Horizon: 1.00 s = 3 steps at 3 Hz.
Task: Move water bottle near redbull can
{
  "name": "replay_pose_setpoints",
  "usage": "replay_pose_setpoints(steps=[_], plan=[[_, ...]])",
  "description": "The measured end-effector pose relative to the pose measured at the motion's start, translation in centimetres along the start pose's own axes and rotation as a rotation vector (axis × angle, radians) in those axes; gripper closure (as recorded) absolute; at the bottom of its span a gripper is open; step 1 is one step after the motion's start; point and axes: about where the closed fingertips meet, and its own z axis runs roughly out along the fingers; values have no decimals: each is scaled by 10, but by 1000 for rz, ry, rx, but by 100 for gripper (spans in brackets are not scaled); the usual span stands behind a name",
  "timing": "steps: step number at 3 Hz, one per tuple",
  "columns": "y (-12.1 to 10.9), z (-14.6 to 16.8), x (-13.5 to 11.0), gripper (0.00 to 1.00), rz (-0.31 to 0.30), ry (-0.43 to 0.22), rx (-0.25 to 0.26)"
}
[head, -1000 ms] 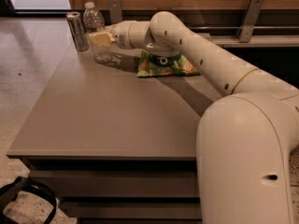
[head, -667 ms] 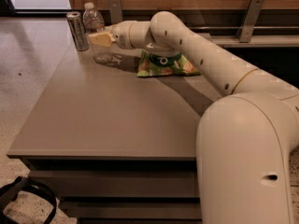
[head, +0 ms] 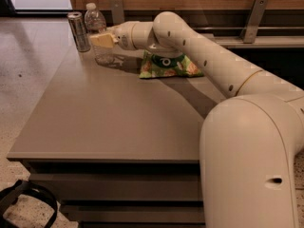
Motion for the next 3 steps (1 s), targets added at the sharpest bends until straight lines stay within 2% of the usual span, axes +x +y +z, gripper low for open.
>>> replay_pose_setpoints(steps=[3], plan=[[0,0,0,13,0,0,0]])
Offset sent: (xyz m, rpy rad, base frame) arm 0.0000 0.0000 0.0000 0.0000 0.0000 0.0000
